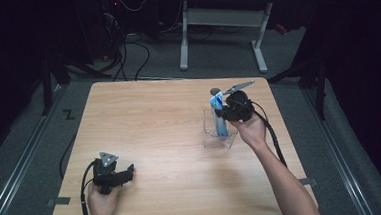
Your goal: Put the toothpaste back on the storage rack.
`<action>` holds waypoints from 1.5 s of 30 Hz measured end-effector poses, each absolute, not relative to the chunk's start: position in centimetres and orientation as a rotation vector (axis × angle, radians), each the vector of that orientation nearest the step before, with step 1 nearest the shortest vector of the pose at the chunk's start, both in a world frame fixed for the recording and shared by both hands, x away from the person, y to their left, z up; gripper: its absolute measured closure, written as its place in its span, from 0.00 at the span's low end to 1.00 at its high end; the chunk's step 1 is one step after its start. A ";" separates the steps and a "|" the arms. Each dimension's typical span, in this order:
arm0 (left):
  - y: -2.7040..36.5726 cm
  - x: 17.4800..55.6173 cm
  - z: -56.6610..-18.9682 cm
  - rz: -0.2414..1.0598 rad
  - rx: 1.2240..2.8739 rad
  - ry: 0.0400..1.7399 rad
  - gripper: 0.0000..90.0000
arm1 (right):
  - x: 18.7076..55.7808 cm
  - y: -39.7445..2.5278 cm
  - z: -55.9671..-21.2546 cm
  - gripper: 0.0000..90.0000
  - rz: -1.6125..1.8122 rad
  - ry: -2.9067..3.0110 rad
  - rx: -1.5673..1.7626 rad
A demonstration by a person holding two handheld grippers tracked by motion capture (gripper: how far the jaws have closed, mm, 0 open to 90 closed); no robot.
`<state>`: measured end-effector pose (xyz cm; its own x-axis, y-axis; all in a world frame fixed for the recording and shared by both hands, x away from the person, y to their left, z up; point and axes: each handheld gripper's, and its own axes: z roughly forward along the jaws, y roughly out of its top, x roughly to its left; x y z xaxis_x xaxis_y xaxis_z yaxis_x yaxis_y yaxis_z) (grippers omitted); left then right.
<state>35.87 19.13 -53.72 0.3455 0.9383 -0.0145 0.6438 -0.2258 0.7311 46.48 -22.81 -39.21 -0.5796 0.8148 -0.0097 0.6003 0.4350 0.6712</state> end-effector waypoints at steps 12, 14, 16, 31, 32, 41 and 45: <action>19.1 35.9 -53.7 0.582 1.961 1.379 0.20 | 47.1 -21.1 -39.9 0.80 0.900 2.358 1.189; 19.1 35.9 -53.7 0.582 1.961 1.379 0.20 | 47.2 -21.0 -40.1 0.79 0.905 2.365 1.188; 19.1 35.9 -53.7 0.582 1.960 1.379 0.20 | 47.2 -20.7 -40.2 0.79 0.895 2.372 1.184; 19.1 35.9 -53.7 0.583 1.960 1.379 0.20 | 46.5 -21.2 -39.5 0.59 0.974 2.321 1.187; 19.1 35.9 -53.7 0.583 1.960 1.379 0.20 | 46.4 -21.3 -39.3 0.56 0.984 2.313 1.186; 19.1 35.9 -53.7 0.583 1.961 1.379 0.20 | 45.8 -22.9 -39.4 0.48 1.016 2.246 1.237; 19.1 35.9 -53.7 0.583 1.961 1.379 0.20 | 45.5 -23.5 -39.1 0.44 1.029 2.222 1.243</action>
<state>35.86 19.14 -53.73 0.3443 0.9387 -0.0146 0.6433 -0.2246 0.7319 45.55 -23.45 -39.10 -0.5287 0.8487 0.0144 0.5598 0.3359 0.7575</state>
